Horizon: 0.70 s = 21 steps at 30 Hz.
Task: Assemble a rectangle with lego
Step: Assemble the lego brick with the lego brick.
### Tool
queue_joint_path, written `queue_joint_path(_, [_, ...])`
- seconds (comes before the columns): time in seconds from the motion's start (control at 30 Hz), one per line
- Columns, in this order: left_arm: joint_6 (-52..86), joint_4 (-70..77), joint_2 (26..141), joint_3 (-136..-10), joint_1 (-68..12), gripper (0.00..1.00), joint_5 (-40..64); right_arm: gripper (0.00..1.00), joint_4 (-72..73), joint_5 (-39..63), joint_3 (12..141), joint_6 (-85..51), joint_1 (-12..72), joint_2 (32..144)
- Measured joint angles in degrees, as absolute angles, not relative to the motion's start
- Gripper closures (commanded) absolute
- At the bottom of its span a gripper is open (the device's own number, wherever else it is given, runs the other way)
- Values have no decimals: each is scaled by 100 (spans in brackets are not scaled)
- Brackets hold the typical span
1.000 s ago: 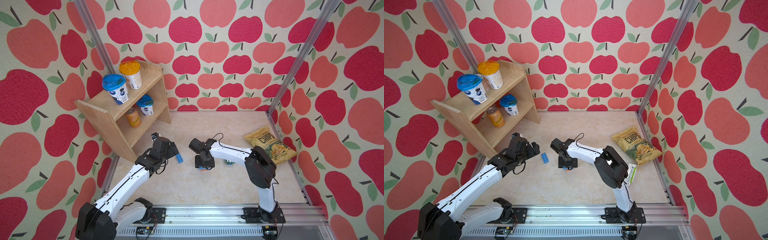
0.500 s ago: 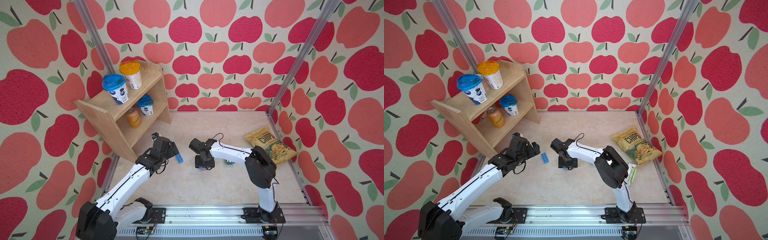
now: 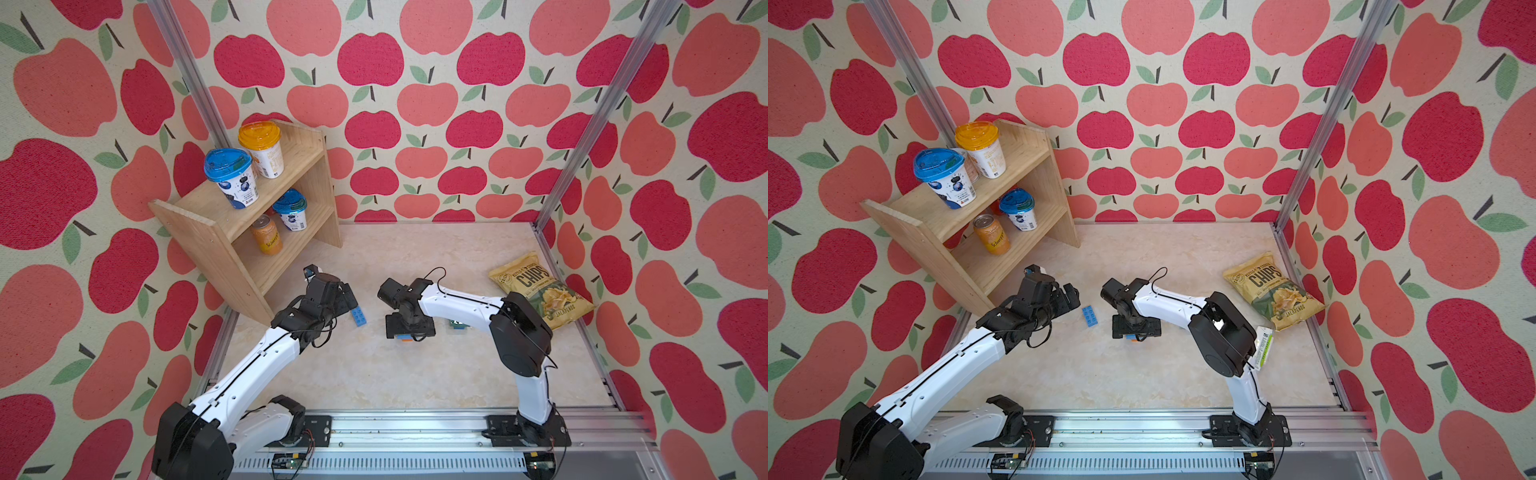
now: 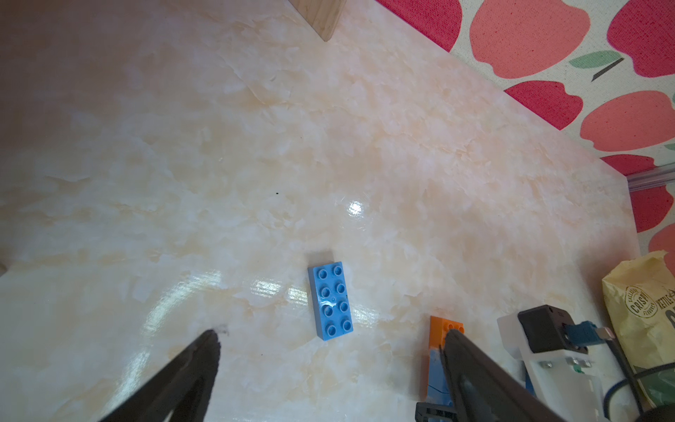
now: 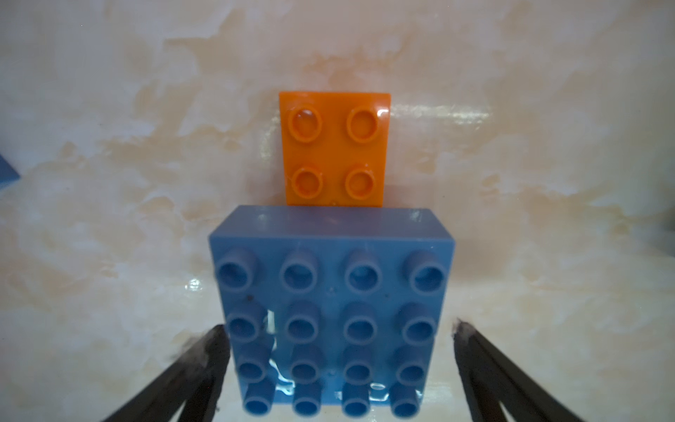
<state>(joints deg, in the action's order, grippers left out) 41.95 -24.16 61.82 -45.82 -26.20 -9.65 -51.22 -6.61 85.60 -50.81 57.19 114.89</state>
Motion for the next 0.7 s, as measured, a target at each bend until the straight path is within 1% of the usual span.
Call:
queue_joint_path(0.27, [4136,-2464,6152,-4587,-2620,3,-998,0,-5177,-836,8635,-5083,5776,11301])
queue_joint_path(0.43, [3931,-2770,6460,-4930,-2571,0,-840,0,-5192,-1293,8573,-5083,5776,10637])
queue_joint_path(0.47, [3896,-2812,6573,-5022,-2561,5,-799,0,-5183,-1404,8517,-5083,5776,10453])
queue_joint_path(0.53, [3859,-2952,6866,-5229,-2536,16,-663,0,-5127,-1645,8324,-5085,5767,10016])
queue_joint_path(0.57, [3839,-3026,6991,-5308,-2536,20,-611,0,-5096,-1721,8237,-5085,5763,9852])
queue_joint_path(0.7, [3815,-3245,7548,-5454,-2532,21,-292,0,-5000,-2080,7806,-5092,5651,9236])
